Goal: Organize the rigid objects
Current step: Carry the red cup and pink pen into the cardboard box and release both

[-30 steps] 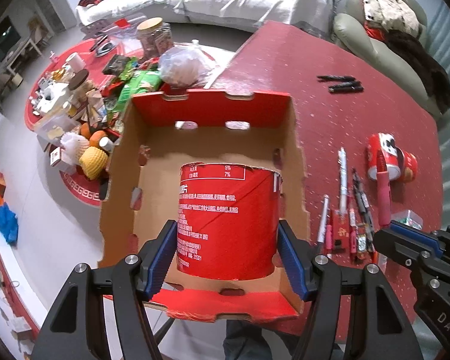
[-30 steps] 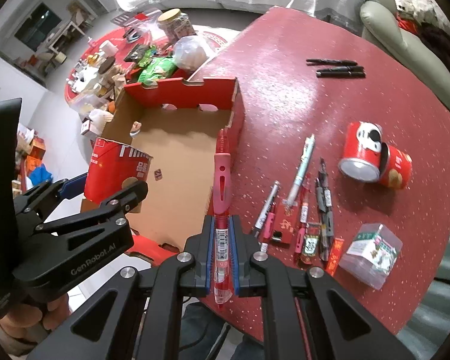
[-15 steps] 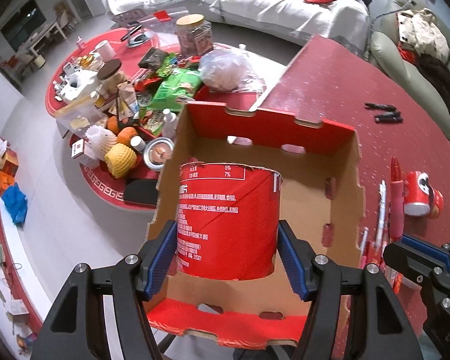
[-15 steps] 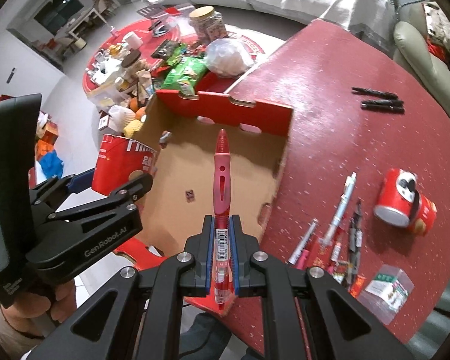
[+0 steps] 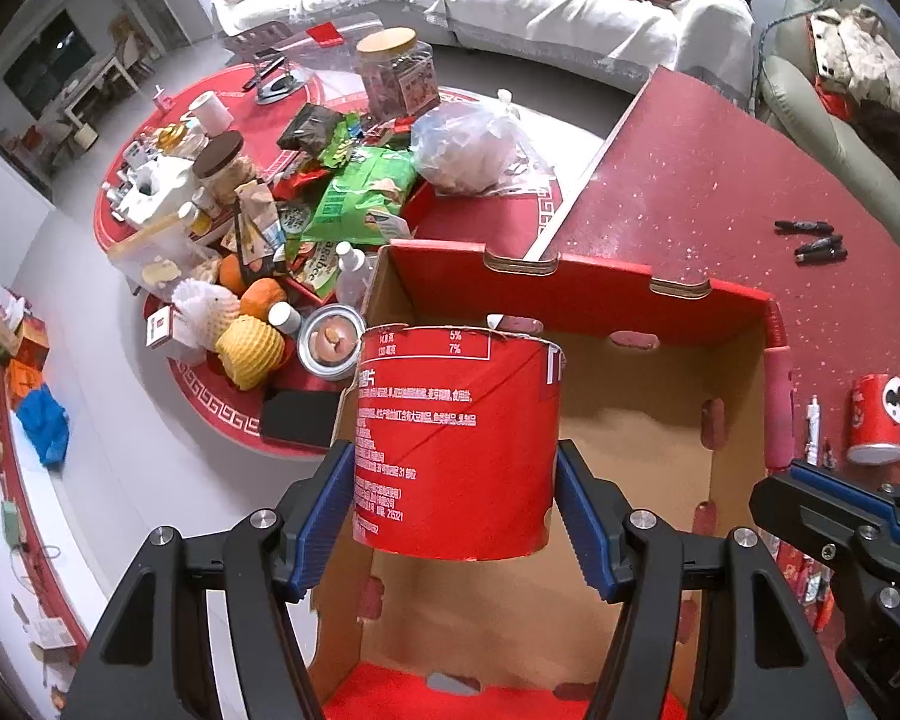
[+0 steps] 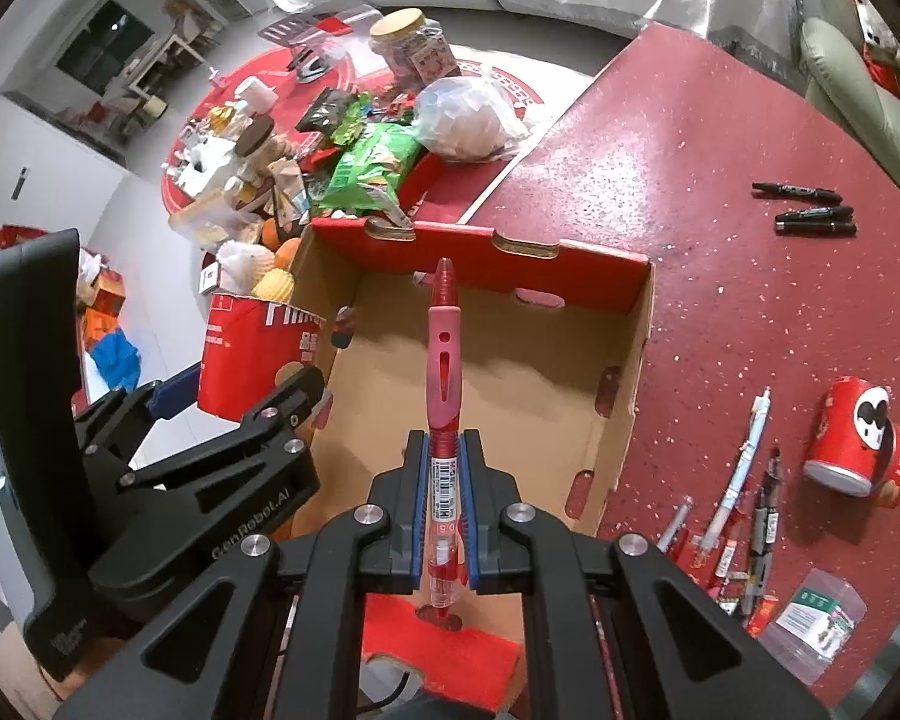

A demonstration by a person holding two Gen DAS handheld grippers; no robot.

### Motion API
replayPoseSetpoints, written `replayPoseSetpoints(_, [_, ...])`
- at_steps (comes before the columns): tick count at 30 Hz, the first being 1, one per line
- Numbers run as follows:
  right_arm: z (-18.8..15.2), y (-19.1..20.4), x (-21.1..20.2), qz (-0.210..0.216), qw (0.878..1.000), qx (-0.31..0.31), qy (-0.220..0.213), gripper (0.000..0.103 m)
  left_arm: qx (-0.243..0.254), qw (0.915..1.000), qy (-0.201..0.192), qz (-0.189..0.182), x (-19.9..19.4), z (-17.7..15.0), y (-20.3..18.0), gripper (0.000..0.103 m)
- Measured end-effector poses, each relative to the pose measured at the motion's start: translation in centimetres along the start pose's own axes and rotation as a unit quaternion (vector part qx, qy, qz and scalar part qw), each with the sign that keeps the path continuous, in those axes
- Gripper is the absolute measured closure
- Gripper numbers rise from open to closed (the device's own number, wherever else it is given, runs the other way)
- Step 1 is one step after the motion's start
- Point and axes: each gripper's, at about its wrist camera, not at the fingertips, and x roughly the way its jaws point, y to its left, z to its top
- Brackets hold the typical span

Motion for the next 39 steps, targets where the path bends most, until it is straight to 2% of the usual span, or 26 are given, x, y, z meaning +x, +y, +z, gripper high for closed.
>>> replayPoseSetpoints(4, [0.7,-0.8,1.8,-0.011,0.999,0.041,0.004,0.093,0.015,0.9998,-0.009,-0.008,1.1,0.8,-0.6,0.036])
replayPoseSetpoints(6, [0.9,-1.4,2.6,-0.018,0.996,0.093,-0.004,0.093,0.021,0.9997,-0.010,-0.009,1.9,1.3,-0.9,0.036])
replayPoseSetpoints(8, [1.0,-2.0,3.5,-0.024,0.993,0.117,0.000,0.093,0.023,0.9997,-0.004,-0.007,2.9,1.7,-1.1,0.036])
replayPoseSetpoints(14, [1.5,-3.3,6.0,-0.033,0.989,0.141,0.014,0.093,0.032,0.9994,0.010,-0.006,5.4,2.3,-1.8,0.036])
replayPoseSetpoints(20, [1.7,-4.6,8.3,-0.037,0.981,0.191,0.015,0.093,0.040,0.9987,0.033,-0.002,8.3,1.6,-2.6,0.035])
replayPoseSetpoints(22, [1.6,-4.9,8.7,-0.041,0.975,0.216,0.010,0.092,0.041,0.9981,0.046,-0.011,9.0,1.4,-2.8,0.029])
replayPoseSetpoints(23, [1.5,-5.0,8.9,-0.040,0.975,0.216,0.010,0.090,0.042,0.9975,0.055,-0.014,9.4,1.3,-2.9,0.014])
replayPoseSetpoints(24, [1.5,-5.1,9.0,-0.043,0.975,0.217,0.013,0.074,0.036,0.9977,0.057,-0.010,9.5,1.3,-2.8,0.007])
replayPoseSetpoints(25, [1.4,-5.1,9.1,-0.048,0.973,0.226,0.013,0.056,0.030,0.9980,0.055,-0.008,9.5,1.3,-2.6,0.006])
replayPoseSetpoints(26, [1.3,-5.2,9.0,-0.053,0.970,0.237,0.009,0.051,0.022,0.9982,0.054,-0.009,9.5,1.4,-2.2,0.006])
replayPoseSetpoints(27, [1.2,-5.1,8.7,-0.051,0.970,0.239,0.000,0.040,0.015,0.9980,0.059,-0.014,9.6,1.4,-1.9,0.006])
replayPoseSetpoints(28, [1.3,-4.9,8.4,-0.049,0.972,0.230,-0.003,0.034,0.014,0.9977,0.063,-0.022,9.5,1.4,-1.7,0.006])
replayPoseSetpoints(31, [1.4,-4.4,8.1,-0.058,0.973,0.222,-0.001,0.032,0.016,0.9970,0.068,-0.033,8.9,1.2,-1.8,0.004])
replayPoseSetpoints(33, [1.1,-4.2,7.4,-0.059,0.974,0.221,-0.005,0.030,-0.002,0.9968,0.065,-0.046,8.0,1.0,-1.3,0.002])
replayPoseSetpoints(34, [0.9,-4.0,6.8,-0.064,0.973,0.220,-0.013,0.020,-0.013,0.9966,0.061,-0.053,7.4,1.0,-1.0,0.002])
replayPoseSetpoints(36, [0.5,-3.9,5.5,-0.070,0.973,0.220,-0.023,0.016,-0.037,0.9963,0.044,-0.065,5.6,0.8,-0.2,0.002])
replayPoseSetpoints(39, [-0.7,-3.6,2.7,-0.054,0.970,0.229,-0.055,0.000,-0.064,0.9947,0.029,-0.075,3.2,0.2,0.6,0.002])
